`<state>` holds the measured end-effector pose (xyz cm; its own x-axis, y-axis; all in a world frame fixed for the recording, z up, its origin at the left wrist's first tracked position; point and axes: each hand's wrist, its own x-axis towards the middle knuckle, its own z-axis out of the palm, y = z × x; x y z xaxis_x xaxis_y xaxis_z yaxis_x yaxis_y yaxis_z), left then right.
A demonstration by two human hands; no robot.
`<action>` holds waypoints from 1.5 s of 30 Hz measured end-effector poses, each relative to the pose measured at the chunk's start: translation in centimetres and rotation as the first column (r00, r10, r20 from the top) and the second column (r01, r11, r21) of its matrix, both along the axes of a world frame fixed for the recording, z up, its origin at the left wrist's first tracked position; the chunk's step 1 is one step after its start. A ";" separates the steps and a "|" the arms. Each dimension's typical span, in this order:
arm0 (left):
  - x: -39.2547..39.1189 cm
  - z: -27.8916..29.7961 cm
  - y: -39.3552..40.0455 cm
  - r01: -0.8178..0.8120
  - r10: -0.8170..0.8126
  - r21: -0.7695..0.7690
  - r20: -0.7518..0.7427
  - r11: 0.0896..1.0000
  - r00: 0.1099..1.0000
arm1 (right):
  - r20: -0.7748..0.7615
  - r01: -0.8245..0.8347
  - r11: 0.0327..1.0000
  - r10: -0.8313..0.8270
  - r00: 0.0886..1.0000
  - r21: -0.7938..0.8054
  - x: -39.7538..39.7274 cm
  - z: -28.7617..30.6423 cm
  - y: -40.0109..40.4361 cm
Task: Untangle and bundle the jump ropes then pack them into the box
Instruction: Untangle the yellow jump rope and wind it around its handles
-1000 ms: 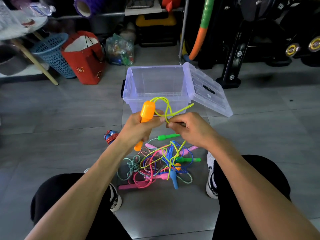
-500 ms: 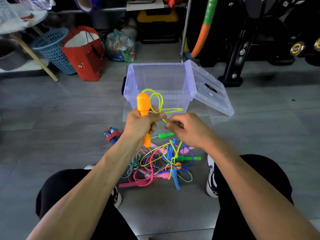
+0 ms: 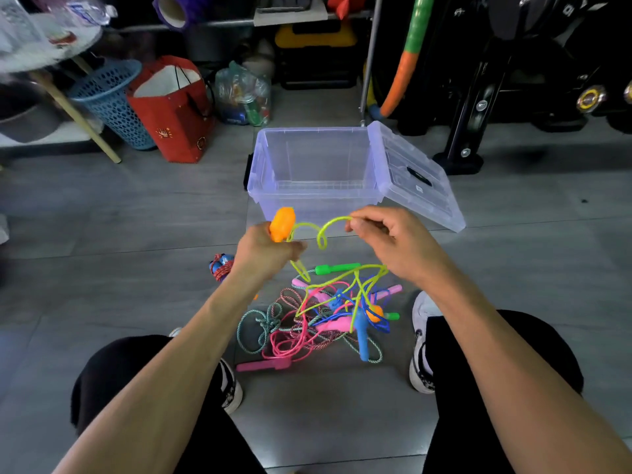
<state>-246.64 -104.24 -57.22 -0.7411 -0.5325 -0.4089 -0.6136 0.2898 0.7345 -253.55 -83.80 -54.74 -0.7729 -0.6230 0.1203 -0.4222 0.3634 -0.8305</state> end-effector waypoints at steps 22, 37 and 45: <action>1.2 4.3 -1.1 -0.010 0.411 0.694 -0.414 0.719 0.812 | 0.161 -0.101 0.977 0.070 0.984 0.190 -0.8 -3.5 -0.7; 1.8 1.0 2.0 0.355 -0.361 -0.076 -0.295 0.932 0.885 | 0.023 -0.115 0.976 0.112 0.993 0.185 0.6 -1.8 -2.0; 0.2 1.9 0.0 -0.125 0.322 0.508 -0.320 0.852 0.891 | 0.058 -0.056 0.928 0.037 0.998 0.368 -0.7 -3.6 -0.5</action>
